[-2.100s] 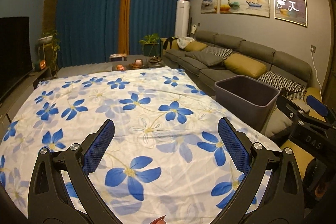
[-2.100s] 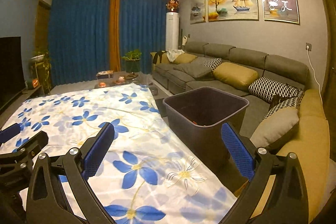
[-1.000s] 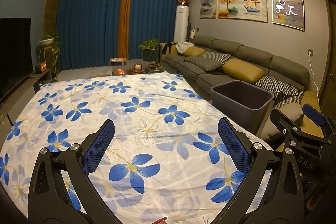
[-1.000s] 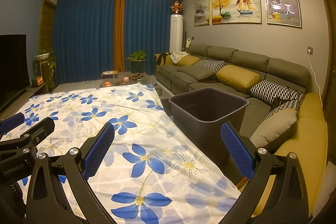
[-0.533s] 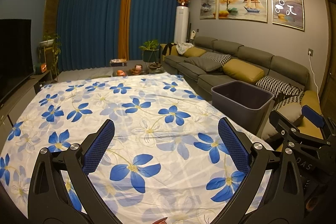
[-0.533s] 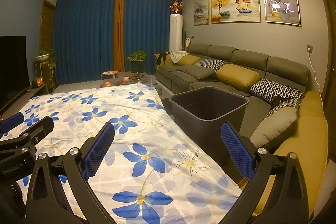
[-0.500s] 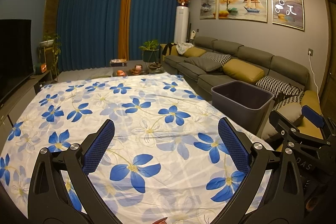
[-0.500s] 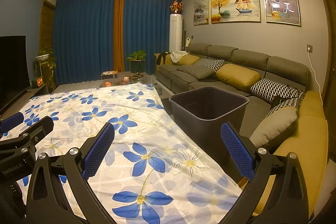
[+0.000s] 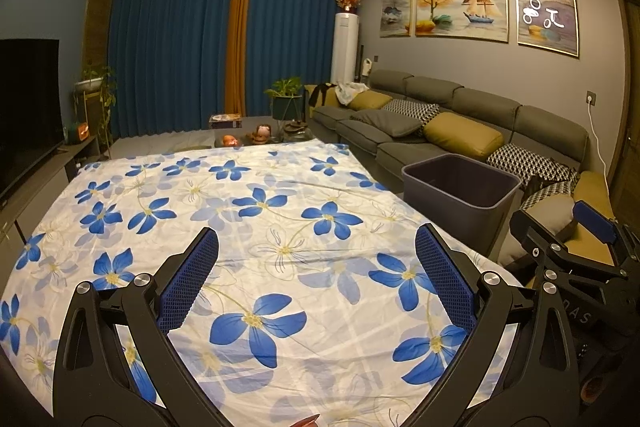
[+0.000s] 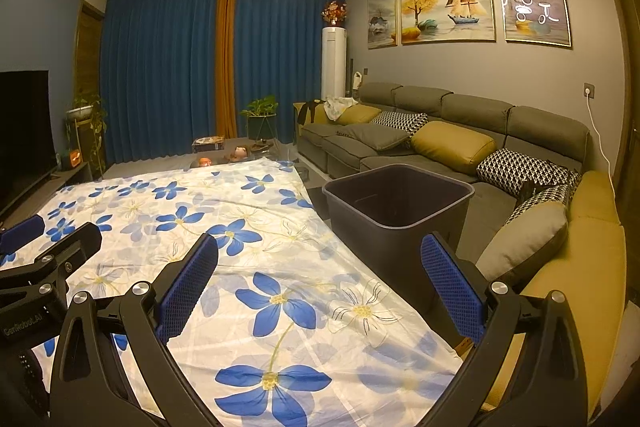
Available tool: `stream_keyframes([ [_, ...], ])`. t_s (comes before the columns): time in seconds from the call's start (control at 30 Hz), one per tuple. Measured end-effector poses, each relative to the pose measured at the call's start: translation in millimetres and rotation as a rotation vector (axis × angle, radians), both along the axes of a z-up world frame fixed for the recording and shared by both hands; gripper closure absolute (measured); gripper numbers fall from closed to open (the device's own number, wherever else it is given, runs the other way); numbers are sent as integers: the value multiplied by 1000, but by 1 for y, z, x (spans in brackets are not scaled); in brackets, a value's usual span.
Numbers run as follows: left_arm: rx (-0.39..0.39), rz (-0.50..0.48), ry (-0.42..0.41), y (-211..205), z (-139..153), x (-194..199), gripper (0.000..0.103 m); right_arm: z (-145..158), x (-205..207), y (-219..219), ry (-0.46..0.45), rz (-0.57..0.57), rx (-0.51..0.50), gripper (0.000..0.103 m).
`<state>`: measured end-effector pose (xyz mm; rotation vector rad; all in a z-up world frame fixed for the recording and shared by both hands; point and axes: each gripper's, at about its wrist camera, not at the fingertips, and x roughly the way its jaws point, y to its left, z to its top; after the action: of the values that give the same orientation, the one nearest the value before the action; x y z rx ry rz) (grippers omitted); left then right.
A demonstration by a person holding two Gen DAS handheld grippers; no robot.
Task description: Collect trash
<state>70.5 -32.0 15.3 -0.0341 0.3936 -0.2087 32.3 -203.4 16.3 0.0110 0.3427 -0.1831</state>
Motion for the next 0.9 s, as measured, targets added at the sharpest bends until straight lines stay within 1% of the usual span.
stream_keyframes([
  [0.9, 11, -22, -8, -8, 3, -1, 6, 1, 0, -3, -8, -4, 17, 5],
])
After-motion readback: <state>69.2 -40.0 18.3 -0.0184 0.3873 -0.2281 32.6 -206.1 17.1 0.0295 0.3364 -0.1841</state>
